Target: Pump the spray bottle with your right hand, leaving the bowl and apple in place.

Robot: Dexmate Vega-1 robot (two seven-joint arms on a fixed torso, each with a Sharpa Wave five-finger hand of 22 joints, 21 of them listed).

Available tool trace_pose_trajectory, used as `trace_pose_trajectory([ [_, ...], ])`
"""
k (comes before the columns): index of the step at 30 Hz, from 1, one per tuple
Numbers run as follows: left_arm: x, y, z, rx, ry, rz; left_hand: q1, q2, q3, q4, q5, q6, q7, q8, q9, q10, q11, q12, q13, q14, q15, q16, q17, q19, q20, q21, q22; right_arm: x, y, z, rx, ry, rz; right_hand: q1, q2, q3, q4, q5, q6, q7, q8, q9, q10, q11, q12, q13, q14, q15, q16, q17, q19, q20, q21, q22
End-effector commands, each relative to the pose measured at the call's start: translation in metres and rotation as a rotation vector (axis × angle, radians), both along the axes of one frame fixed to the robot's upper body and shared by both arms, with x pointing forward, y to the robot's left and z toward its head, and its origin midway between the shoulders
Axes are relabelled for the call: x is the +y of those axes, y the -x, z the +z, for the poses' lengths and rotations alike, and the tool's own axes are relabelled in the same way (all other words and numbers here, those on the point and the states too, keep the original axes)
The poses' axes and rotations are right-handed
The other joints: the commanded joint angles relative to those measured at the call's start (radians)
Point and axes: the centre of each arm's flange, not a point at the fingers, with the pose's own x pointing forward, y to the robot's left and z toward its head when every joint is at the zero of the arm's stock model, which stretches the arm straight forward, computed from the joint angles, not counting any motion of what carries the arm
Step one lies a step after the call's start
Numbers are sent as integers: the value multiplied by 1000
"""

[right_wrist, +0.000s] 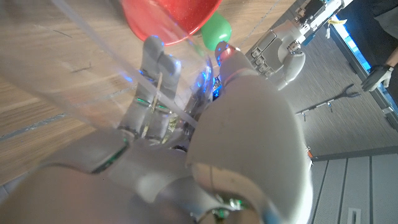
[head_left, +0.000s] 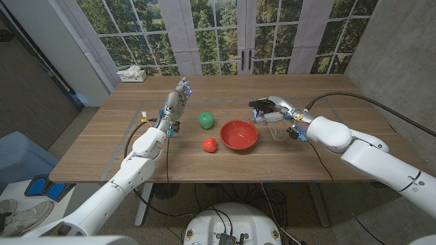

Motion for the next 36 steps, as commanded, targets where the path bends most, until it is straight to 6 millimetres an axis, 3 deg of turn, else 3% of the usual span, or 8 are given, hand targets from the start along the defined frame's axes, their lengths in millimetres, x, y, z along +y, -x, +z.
trace_pose_trajectory([
  [1, -2, -4, 1, 5, 0, -4, 3, 33, -1, 0, -2, 1, 0, 2, 3, -106, -4, 4, 2, -161, -87, 3, 1, -34, -99, 4, 3, 5, -6, 15, 49, 101, -29, 76, 63, -5, 0, 1, -3, 2, 4, 14, -1, 2, 6, 2, 158, -280, 365, 190, 216, -329, 8, 51],
  [14, -1, -5, 0, 7, 4, -1, 3, 34, -1, -1, -2, 0, 1, 1, 3, -107, -5, 3, 2, -163, -87, 2, 1, -34, -99, 4, 3, 7, -9, 18, 69, 133, -30, 84, 53, -10, -5, 6, 24, 20, 13, 5, 21, 15, 14, -6, 156, -281, 367, 190, 215, -328, 11, 47],
  [18, -2, -5, 0, 5, 1, 2, 4, 34, -2, -1, -2, -1, -4, 1, 3, -108, -6, 3, 2, -165, -88, 2, 1, -35, -99, 3, 3, 6, -9, 19, 77, 135, -20, 88, 45, -13, -6, 11, 44, 39, 38, 29, 38, 25, 11, -22, 159, -280, 367, 190, 219, -328, 15, 47],
  [24, -2, -5, -1, 7, 2, 4, 5, 35, -2, -2, -2, -4, -9, 0, 3, -111, -7, 2, 2, -167, -88, 1, 1, -37, -99, 2, 3, 5, -11, 19, 91, 137, -19, 64, 39, -25, 7, 25, 80, 70, 112, 74, 89, 37, 49, 6, 188, -278, 373, 190, 243, -328, 28, 48],
  [28, -3, -4, -1, 10, 1, 3, 5, 35, -2, -3, -2, -5, -10, 0, 3, -112, -6, 1, 2, -167, -88, 1, 1, -38, -99, 2, 3, 5, -12, 19, 95, 135, -13, 36, 42, -25, 14, 44, 104, 97, 197, 79, 154, 48, 119, 82, 223, -276, 375, 192, 277, -328, 32, 60],
  [31, -3, -3, -2, 11, -1, 7, 6, 35, -1, -4, -2, -6, -10, -1, 3, -113, -6, 1, 2, -169, -88, 1, 1, -38, -98, 2, 2, 5, -13, 19, 97, 144, -9, 11, 23, 51, 1, 134, 68, 141, 368, 75, 192, 39, 303, 205, 249, -273, 381, 196, 305, -327, -17, 166],
  [33, -3, -3, -2, 9, 3, 11, 6, 36, -1, -4, -2, -7, -10, -1, 3, -113, -7, 1, 2, -168, -89, 1, 1, -39, -98, 2, 2, 6, -15, 21, 114, 164, -7, 0, 6, 100, -2, 182, 74, 163, 407, 74, 205, 48, 401, 205, 264, -273, 382, 196, 330, -326, -45, 230],
  [36, -3, -2, -2, 9, 3, 12, 7, 36, -1, -5, -2, -8, -10, -1, 3, -114, -6, 1, 2, -169, -88, 1, 1, -39, -99, 2, 2, 6, -16, 22, 119, 175, -5, -12, -24, 161, -3, 240, 102, 205, 412, 74, 203, 57, 507, 205, 291, -271, 382, 196, 360, -325, -79, 305],
])
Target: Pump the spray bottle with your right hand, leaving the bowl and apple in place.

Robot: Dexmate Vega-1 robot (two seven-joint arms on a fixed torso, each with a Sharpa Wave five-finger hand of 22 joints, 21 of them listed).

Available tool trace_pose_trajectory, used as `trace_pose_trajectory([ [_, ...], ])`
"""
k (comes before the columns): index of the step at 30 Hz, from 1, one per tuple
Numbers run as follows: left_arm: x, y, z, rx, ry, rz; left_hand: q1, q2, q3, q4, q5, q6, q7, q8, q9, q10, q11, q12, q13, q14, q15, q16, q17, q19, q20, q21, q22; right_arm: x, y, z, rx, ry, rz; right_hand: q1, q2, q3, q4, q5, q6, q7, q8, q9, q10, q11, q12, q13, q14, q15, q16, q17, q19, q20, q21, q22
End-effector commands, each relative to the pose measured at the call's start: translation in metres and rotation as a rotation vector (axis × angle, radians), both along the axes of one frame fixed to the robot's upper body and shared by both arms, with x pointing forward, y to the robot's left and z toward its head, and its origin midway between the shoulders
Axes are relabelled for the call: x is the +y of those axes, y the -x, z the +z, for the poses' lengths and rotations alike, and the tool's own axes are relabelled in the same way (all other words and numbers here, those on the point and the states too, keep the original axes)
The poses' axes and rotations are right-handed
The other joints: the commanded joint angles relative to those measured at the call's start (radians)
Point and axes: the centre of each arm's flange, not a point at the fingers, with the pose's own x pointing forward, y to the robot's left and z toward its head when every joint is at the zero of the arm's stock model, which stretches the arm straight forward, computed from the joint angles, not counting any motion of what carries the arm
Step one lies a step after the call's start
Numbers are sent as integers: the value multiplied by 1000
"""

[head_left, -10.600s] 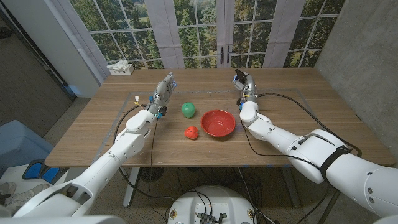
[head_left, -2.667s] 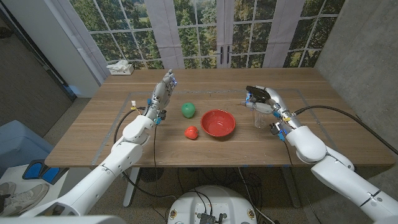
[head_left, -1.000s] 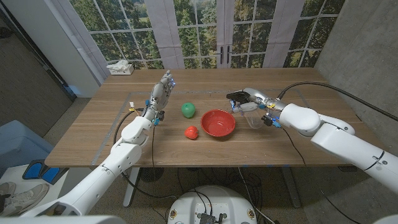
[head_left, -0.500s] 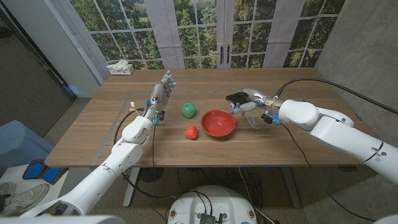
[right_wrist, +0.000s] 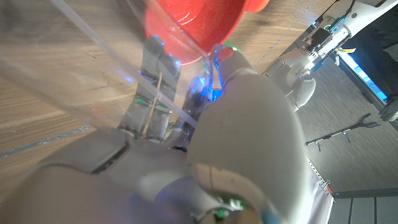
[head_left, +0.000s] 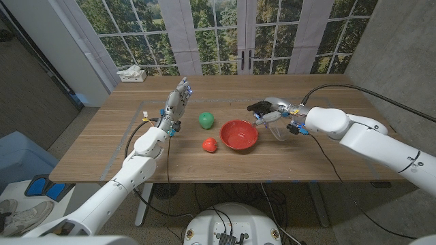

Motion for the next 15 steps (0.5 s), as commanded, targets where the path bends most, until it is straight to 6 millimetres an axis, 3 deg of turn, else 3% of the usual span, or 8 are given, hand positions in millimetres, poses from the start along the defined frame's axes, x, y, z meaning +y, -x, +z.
trace_pose_trajectory([
  [1, 0, 2, -2, 3, 2, 6, 7, 36, -1, -5, -2, -2, -5, -1, 3, -114, -6, 1, 2, -169, -87, 1, 1, -39, -98, 2, 2, 0, -4, 2, 14, 18, 13, -12, -35, 89, -2, 87, 63, 85, 153, 3, 17, 9, 160, 7, 274, -294, 383, 197, 371, -325, -52, 239],
  [3, 0, 2, -2, 2, 4, 8, 8, 36, -1, -5, -2, -3, -4, -1, 3, -114, -8, 1, 2, -169, -87, 1, 1, -39, -97, 2, 2, 0, -4, 3, 28, 40, 12, -21, -57, 139, -3, 138, 93, 97, 157, 5, 12, 15, 220, 6, 287, -292, 382, 196, 396, -321, -84, 268],
  [5, 0, 2, -1, 0, 1, 7, 8, 36, -1, -6, -2, -3, -5, -1, 3, -114, -7, 1, 2, -170, -88, 1, 1, -39, -97, 2, 2, 0, -4, 2, 15, 30, 12, -22, -60, 157, -3, 155, 107, 97, 159, 6, 16, 22, 237, 6, 288, -291, 381, 196, 399, -317, -89, 285],
  [15, -2, 3, 0, -1, 0, 4, 10, 37, 0, -7, -2, -6, -5, -1, 4, -116, -8, 1, 2, -170, -88, 2, 1, -40, -97, 2, 2, -5, -3, 2, 17, 0, 17, -24, -55, 173, 1, 175, 127, 86, 160, 8, -3, 27, 271, 7, 293, -290, 382, 196, 403, -312, -117, 290],
])
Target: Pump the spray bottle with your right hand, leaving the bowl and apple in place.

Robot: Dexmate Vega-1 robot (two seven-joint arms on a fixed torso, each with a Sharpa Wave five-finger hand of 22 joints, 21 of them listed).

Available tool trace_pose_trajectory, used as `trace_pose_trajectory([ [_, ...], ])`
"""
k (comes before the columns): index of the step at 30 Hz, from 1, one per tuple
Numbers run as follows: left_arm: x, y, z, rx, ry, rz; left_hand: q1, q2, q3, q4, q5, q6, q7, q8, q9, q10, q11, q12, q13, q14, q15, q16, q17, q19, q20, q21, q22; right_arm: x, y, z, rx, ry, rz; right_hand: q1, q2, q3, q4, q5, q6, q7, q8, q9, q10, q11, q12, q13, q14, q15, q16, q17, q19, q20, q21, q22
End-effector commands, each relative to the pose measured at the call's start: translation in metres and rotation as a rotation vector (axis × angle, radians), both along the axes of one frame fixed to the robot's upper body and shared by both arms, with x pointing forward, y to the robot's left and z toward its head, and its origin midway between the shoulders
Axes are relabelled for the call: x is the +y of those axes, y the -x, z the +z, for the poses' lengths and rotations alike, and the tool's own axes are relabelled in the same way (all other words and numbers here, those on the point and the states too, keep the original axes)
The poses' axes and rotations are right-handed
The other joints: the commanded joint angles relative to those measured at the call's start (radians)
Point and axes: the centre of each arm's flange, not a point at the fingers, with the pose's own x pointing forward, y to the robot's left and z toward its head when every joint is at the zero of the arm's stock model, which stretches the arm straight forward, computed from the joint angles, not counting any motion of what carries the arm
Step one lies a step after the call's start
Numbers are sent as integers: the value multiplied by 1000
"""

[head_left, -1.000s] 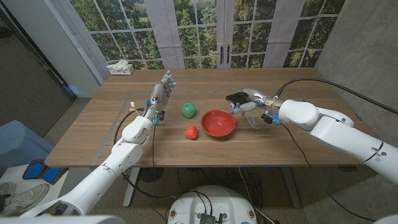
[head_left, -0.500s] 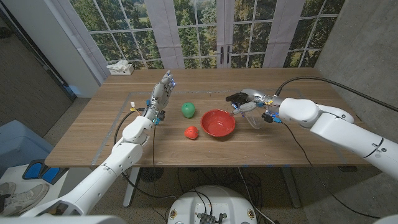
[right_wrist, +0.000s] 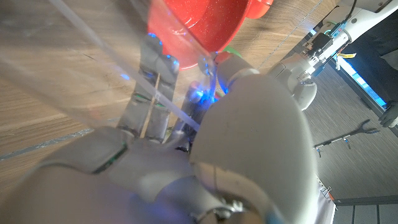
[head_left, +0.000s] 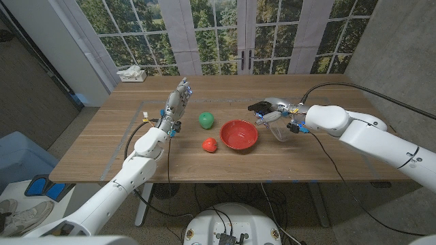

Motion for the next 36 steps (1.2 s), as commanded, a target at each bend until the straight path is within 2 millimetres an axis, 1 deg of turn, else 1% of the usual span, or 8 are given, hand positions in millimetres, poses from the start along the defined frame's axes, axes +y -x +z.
trace_pose_trajectory([
  [1, -1, 1, 1, -2, -3, 0, 10, 37, 4, -3, -2, -6, -5, -1, 4, -116, -7, 2, 2, -170, -88, 2, 1, -40, -97, 2, 2, -5, 0, 0, -2, -39, 12, 2, -1, 9, 1, 11, 114, 95, 55, 1, -10, 10, 124, 4, 265, -319, 380, 193, 341, -376, -18, 23],
  [14, -3, 3, 2, -6, -7, 0, 12, 37, 4, -4, -2, -5, -4, 0, 4, -115, -6, 2, 2, -170, -87, 2, 1, -40, -97, 2, 2, -5, 0, -1, 0, -22, -11, -14, 34, -32, 10, -34, 71, 19, 53, 2, -66, -15, 132, 2, 244, -326, 372, 191, 320, -386, -31, -24],
  [22, -3, 4, 2, -9, -4, 0, 12, 37, 3, -5, -2, -5, -4, 0, 4, -115, -7, 3, 2, -170, -88, 2, 1, -40, -97, 2, 2, -6, 1, -2, -11, -38, -18, -5, 52, -62, 4, -83, 13, -99, 52, 1, -117, -25, 137, 1, 230, -328, 372, 191, 306, -388, -21, -55],
  [30, -4, 3, 3, -9, -8, -1, 12, 37, 3, -5, -2, -5, -5, 1, 4, -114, -8, 3, 2, -170, -88, 2, 1, -40, -97, 2, 2, -7, 1, -1, -16, -48, -28, -10, 60, -72, 6, -103, -64, -142, 40, -5, -100, -43, 141, 0, 227, -327, 375, 191, 302, -388, -4, -50],
  [32, -4, 3, 3, -8, -9, 0, 12, 37, 3, -5, -2, -4, -5, 1, 4, -115, -8, 3, 2, -170, -89, 2, 1, -40, -97, 2, 2, -8, 2, -2, -25, -62, -29, -6, 58, -78, 2, -115, -142, -141, 15, -16, -102, -47, 139, 1, 232, -326, 377, 193, 299, -388, 5, -39],
  [33, -4, 3, 3, -8, -7, 0, 12, 36, 3, -5, -2, -4, -5, 1, 4, -115, -8, 2, 2, -171, -88, 2, 1, -40, -97, 2, 2, -7, 1, 0, -12, -27, -40, 0, 63, -82, 1, -128, -266, -135, -39, -48, -101, -48, 140, 2, 234, -327, 377, 192, 299, -388, 9, -35],
  [34, -4, 3, 3, -6, -6, 1, 12, 36, 2, -5, -2, -5, -6, 1, 4, -115, -8, 3, 2, -171, -88, 2, 1, -40, -97, 2, 2, -8, 2, -2, -28, -48, -34, 10, 67, -89, -1, -146, -419, -98, -159, -152, -108, -54, 140, 2, 232, -326, 378, 193, 288, -388, 10, -31],
  [36, -4, 3, 3, -7, -9, 1, 13, 36, 2, -5, -2, -5, -6, 1, 4, -116, -9, 2, 2, -171, -88, 2, 1, -41, -97, 2, 2, -7, 1, -2, -18, -39, -34, 24, 70, -85, -4, -154, -402, -52, -218, -233, -114, -60, 144, 3, 223, -326, 378, 194, 285, -389, 7, -36],
])
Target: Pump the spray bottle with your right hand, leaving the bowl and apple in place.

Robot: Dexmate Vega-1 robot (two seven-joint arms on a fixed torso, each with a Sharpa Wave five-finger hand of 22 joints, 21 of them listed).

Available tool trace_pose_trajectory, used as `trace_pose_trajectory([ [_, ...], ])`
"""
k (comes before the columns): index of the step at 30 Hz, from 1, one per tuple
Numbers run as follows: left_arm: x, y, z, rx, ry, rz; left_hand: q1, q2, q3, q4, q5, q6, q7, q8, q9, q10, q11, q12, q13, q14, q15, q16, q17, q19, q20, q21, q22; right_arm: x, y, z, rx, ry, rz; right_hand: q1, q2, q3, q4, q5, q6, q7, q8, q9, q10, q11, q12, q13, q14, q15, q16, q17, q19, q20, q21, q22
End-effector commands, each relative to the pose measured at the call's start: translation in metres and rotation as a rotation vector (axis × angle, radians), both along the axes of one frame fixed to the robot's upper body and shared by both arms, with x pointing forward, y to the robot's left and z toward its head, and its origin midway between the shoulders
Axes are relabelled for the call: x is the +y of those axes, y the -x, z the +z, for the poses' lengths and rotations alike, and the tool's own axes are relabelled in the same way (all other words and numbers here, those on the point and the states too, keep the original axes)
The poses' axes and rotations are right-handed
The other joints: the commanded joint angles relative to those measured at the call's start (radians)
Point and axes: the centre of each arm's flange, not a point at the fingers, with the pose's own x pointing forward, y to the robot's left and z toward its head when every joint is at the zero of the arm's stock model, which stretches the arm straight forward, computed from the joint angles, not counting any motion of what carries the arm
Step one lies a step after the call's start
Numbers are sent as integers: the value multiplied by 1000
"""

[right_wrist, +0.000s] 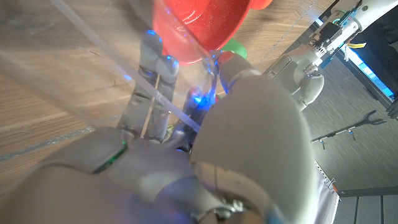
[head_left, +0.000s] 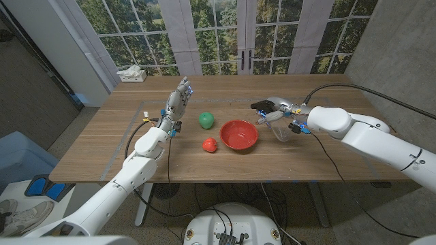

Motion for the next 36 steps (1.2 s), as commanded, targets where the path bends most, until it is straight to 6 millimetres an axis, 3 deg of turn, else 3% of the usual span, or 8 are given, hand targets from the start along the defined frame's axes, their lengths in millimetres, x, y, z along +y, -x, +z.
trace_pose_trajectory([
  [1, -1, -1, 1, 1, -1, 3, 13, 36, 2, -5, -2, -5, -7, 1, 4, -116, -9, 2, 2, -171, -88, 2, 1, -41, -97, 2, 2, -1, 0, 0, -16, -11, -9, 54, 38, -2, -4, -24, -103, 67, -158, -168, -6, -16, 12, 7, 224, -326, 379, 193, 256, -384, 34, 12],
  [4, -1, -1, 1, 2, -1, 3, 13, 36, 2, -6, -3, -5, -8, 1, 4, -116, -8, 2, 2, -171, -88, 2, 1, -41, -97, 2, 2, -2, 0, 1, -11, -3, -10, 60, 39, -1, -3, -30, -80, 75, -207, -233, -10, -14, 14, 8, 221, -326, 378, 193, 251, -384, 33, 10],
  [5, -1, -1, 1, 3, -1, 0, 13, 36, 2, -6, -3, -5, -9, 1, 4, -116, -8, 2, 2, -171, -89, 2, 1, -41, -98, 2, 2, -2, 0, 0, -14, -8, -6, 62, 39, -2, -3, -34, -66, 80, -238, -270, -11, -11, 15, 8, 220, -326, 377, 193, 252, -384, 34, 5],
  [6, -1, -2, 1, 2, -1, -1, 13, 36, 2, -6, -3, -5, -9, 1, 4, -116, -8, 2, 2, -171, -89, 2, 1, -41, -97, 2, 2, -2, 0, 1, -12, -5, -7, 62, 39, -1, -2, -35, -52, 80, -253, -292, -10, -10, 16, 8, 217, -325, 377, 193, 250, -384, 34, 6],
  [13, -2, -2, 1, 2, -1, -1, 13, 34, 1, -7, -3, -5, -10, 1, 4, -117, -8, 2, 2, -172, -89, 2, 1, -41, -99, 2, 2, -2, -2, 1, -9, -1, -2, 68, 41, -1, -2, -42, -16, 78, -314, -377, -11, -12, 14, 8, 213, -325, 377, 193, 244, -385, 32, -1],
  [28, -3, -1, 0, 3, 1, 2, 13, 31, -1, -10, -4, -6, -10, 1, 4, -117, -9, 3, 2, -172, -89, 2, 1, -42, -99, 2, 2, -1, -4, 3, 11, 36, 4, 77, 38, -6, -3, -48, 54, 82, -377, -486, -11, -11, 13, 8, 203, -327, 377, 193, 237, -385, 26, -17],
  [32, -3, -2, 1, 0, 1, 3, 14, 29, -2, -11, -4, -6, -11, 1, 4, -118, -10, 2, 3, -173, -89, 2, 1, -43, -100, 2, 2, -2, -4, 4, 5, 33, 12, 53, 7, -52, 4, -77, 92, 71, -387, -520, -7, -21, 11, 7, 236, -327, 385, 194, 241, -382, 32, -29],
  [36, -3, -2, 1, 0, 0, 2, 15, 28, -2, -13, -4, -7, -11, 1, 4, -120, -10, 2, 3, -174, -89, 2, 1, -43, -99, 2, 2, -2, -3, 5, 4, 36, 15, 36, 1, -86, 9, -112, 148, 57, -373, -534, 25, -25, 17, 9, 250, -326, 382, 194, 245, -380, 38, -36],
])
